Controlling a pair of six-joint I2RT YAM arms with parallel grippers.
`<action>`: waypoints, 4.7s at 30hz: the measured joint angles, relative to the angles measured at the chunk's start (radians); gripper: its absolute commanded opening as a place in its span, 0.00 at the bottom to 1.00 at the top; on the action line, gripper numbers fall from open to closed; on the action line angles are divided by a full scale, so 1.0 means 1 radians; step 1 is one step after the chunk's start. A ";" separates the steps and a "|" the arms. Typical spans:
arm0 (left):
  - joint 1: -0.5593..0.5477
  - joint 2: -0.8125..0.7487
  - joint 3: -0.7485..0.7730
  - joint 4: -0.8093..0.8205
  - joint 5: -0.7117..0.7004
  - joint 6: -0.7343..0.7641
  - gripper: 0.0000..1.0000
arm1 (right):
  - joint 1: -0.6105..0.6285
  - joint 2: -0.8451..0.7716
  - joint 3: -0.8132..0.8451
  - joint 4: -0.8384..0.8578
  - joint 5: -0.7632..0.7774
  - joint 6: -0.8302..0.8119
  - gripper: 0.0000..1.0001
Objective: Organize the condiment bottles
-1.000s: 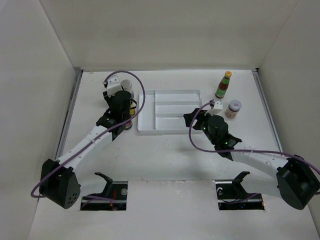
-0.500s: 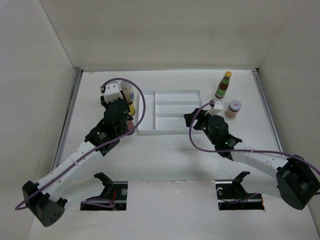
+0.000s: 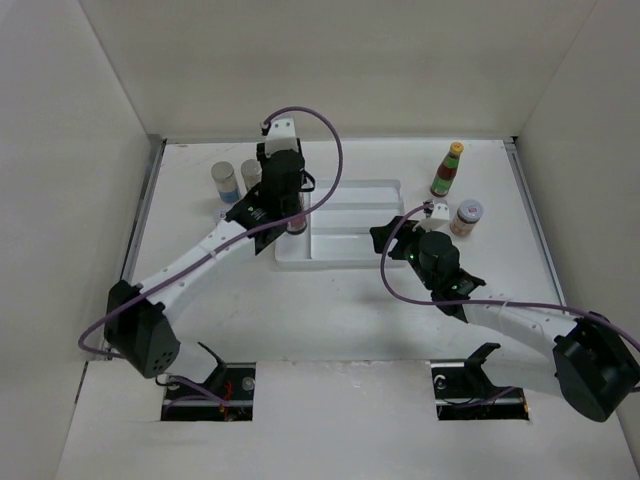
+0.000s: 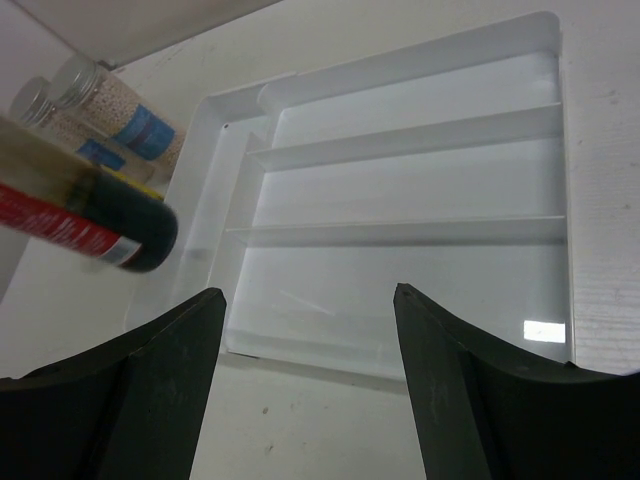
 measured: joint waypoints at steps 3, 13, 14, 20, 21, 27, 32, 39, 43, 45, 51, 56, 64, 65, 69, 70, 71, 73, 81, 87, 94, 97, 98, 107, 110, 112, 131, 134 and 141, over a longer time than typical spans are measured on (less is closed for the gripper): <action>0.029 0.101 0.064 0.020 0.056 0.000 0.10 | 0.000 0.000 0.000 0.000 0.000 0.000 0.75; 0.153 0.360 0.266 0.054 0.180 0.013 0.11 | 0.000 0.000 0.000 0.000 0.000 0.004 0.76; 0.162 0.384 0.278 0.059 0.188 0.013 0.11 | 0.000 0.000 0.000 0.000 0.000 0.005 0.76; 0.188 0.484 0.308 0.104 0.217 0.021 0.11 | 0.000 0.015 0.000 0.000 0.000 0.004 0.76; 0.190 0.488 0.314 0.107 0.225 0.023 0.11 | 0.000 0.017 0.000 0.000 0.000 0.005 0.76; 0.197 0.498 0.314 0.131 0.244 0.025 0.17 | 0.000 0.031 0.000 0.008 0.000 0.004 0.76; 0.197 0.507 0.313 0.159 0.243 0.032 0.46 | 0.000 0.033 0.000 0.008 0.000 0.004 0.76; 0.185 0.467 0.234 0.287 0.211 0.038 0.80 | 0.000 0.033 0.000 0.017 0.000 0.004 0.76; 0.164 0.357 0.129 0.285 0.201 0.040 0.80 | 0.000 0.033 0.000 0.021 0.000 0.004 0.76; 0.149 0.261 0.064 0.286 0.197 0.041 0.79 | 0.000 0.034 0.000 0.022 0.000 0.004 0.76; 0.079 -0.150 -0.203 0.313 0.142 -0.009 0.47 | 0.000 0.034 0.000 0.022 0.000 0.004 0.76; 0.114 -0.206 -0.286 0.274 0.122 -0.108 0.49 | 0.000 0.045 0.000 0.022 0.000 0.001 0.53; 0.194 0.016 -0.333 0.135 0.151 -0.176 0.58 | 0.000 0.048 0.000 0.023 0.000 0.000 0.57; 0.199 0.029 -0.333 0.128 0.153 -0.179 0.58 | 0.000 0.049 0.000 0.022 0.000 0.001 0.60; 0.212 0.048 -0.333 0.128 0.154 -0.188 0.58 | 0.000 0.058 0.000 0.023 0.000 0.000 0.63; 0.216 0.051 -0.332 0.129 0.154 -0.189 0.57 | 0.000 0.061 0.000 0.023 0.000 -0.001 0.64; 0.219 0.055 -0.332 0.130 0.154 -0.190 0.56 | 0.000 0.063 0.000 0.022 0.000 -0.001 0.64; 0.227 0.070 -0.328 0.131 0.154 -0.193 0.55 | 0.000 0.063 0.000 0.023 0.000 -0.001 0.64; 0.270 0.172 -0.273 0.135 0.170 -0.196 0.49 | 0.000 0.067 0.000 0.024 0.000 -0.001 0.65; 0.288 0.206 -0.249 0.143 0.182 -0.196 0.33 | 0.000 0.087 0.000 0.023 0.000 -0.001 0.65; 0.289 0.200 -0.252 0.144 0.187 -0.193 0.16 | 0.000 0.085 0.000 0.023 0.000 -0.001 0.65; 0.277 0.127 -0.301 0.127 0.181 -0.193 0.16 | 0.000 0.082 0.000 0.023 0.000 -0.001 0.65; 0.267 0.082 -0.322 0.113 0.172 -0.190 0.16 | 0.000 0.080 0.000 0.023 0.000 -0.001 0.65; 0.028 -0.166 -0.289 0.092 0.124 -0.160 0.16 | 0.000 0.061 0.000 0.023 0.002 0.002 0.64; -0.034 -0.063 -0.200 0.107 0.135 -0.157 0.16 | -0.006 0.048 -0.002 0.023 0.012 0.005 0.64; -0.048 0.033 -0.134 0.114 0.152 -0.153 0.16 | -0.013 0.038 -0.003 0.023 0.017 0.008 0.65; 0.050 0.613 0.364 0.097 0.259 -0.105 0.19 | -0.065 -0.018 -0.046 0.023 0.029 0.048 0.66; 0.063 0.645 0.367 0.096 0.272 -0.105 0.20 | -0.064 -0.018 -0.046 0.022 0.029 0.050 0.67; 0.069 0.680 0.356 0.096 0.286 -0.105 0.39 | -0.065 -0.018 -0.046 0.022 0.029 0.056 0.75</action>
